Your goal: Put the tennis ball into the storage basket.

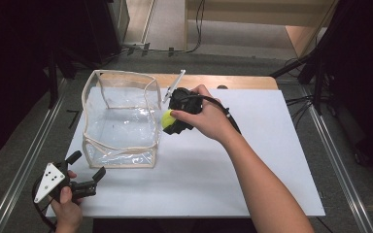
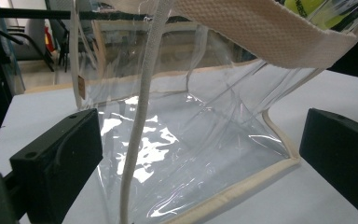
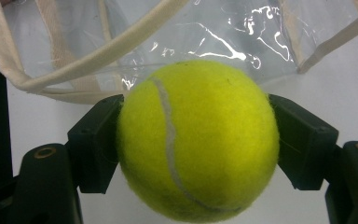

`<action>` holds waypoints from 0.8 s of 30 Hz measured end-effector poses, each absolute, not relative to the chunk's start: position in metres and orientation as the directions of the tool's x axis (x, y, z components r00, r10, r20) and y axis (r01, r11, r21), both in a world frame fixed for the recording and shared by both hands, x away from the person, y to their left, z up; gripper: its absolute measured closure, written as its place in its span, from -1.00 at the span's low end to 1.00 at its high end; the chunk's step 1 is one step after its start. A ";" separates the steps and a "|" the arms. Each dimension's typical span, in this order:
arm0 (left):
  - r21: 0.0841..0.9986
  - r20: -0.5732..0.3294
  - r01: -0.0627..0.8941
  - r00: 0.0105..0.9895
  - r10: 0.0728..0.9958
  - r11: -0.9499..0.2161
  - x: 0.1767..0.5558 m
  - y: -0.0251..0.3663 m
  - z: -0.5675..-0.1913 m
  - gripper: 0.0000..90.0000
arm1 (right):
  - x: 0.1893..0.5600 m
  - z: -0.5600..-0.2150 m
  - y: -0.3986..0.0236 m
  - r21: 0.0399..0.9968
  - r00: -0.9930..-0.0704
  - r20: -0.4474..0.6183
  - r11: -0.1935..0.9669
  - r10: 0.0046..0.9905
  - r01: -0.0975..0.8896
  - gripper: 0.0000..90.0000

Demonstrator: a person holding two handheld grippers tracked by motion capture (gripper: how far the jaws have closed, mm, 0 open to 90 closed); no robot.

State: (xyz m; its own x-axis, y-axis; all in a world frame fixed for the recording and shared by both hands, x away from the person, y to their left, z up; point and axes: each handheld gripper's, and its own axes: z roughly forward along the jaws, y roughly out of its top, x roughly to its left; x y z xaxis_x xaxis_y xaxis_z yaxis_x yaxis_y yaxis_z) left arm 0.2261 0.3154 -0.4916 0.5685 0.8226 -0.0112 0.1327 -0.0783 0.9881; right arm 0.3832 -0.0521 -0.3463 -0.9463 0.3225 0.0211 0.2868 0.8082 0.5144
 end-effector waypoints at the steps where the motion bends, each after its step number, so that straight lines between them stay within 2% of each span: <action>1: 0.988 -0.011 0.132 0.569 0.822 -0.078 0.226 0.315 -0.492 -1.00 | 0.383 -0.345 -0.052 0.513 -0.947 0.019 0.810 0.321 0.284 -0.49; 24: 0.988 -0.010 0.131 0.570 0.821 -0.079 0.226 0.315 -0.492 -1.00 | 0.382 -0.324 -0.051 0.515 -0.950 0.018 0.812 0.311 0.275 -0.49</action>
State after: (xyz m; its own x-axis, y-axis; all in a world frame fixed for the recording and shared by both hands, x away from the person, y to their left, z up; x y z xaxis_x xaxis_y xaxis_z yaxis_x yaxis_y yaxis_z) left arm 0.2262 0.3149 -0.4916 0.5705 0.8212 -0.0104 0.1311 -0.0785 0.9883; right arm 0.3822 -0.0512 -0.3239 -0.9504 0.3106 0.0185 0.2754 0.8120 0.5147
